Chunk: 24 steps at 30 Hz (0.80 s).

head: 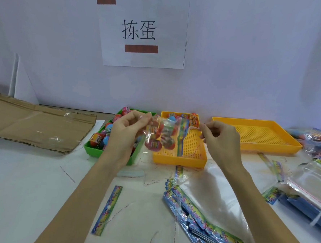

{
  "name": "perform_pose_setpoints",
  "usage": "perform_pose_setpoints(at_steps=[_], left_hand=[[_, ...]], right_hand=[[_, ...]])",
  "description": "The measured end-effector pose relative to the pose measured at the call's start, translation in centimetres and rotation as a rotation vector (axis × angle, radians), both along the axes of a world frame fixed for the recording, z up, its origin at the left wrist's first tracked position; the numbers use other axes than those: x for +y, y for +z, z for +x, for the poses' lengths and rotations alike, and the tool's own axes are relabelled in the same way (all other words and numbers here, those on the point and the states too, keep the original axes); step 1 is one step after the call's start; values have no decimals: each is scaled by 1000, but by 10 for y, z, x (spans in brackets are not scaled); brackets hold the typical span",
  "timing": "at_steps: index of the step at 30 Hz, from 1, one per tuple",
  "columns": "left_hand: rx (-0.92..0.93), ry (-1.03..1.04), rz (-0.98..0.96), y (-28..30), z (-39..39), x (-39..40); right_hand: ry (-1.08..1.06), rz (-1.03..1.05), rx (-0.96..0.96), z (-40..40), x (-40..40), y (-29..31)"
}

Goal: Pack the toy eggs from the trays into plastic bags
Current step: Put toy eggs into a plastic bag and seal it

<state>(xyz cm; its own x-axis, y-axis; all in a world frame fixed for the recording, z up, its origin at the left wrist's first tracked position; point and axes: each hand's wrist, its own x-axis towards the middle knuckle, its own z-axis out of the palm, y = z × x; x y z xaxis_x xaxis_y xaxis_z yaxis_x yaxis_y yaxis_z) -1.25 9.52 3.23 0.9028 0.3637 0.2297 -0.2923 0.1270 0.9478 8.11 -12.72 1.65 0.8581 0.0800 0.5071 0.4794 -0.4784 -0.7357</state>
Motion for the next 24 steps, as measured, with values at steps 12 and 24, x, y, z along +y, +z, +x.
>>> perform_pose_setpoints(at_steps=[12,24], left_hand=[[185,-499,473,-7,-6,-18],[198,-244,386,-7,-2,-14]], right_hand=[[51,-460,135,16,-13,-10],[13,-300,-35,25,-31,-1]])
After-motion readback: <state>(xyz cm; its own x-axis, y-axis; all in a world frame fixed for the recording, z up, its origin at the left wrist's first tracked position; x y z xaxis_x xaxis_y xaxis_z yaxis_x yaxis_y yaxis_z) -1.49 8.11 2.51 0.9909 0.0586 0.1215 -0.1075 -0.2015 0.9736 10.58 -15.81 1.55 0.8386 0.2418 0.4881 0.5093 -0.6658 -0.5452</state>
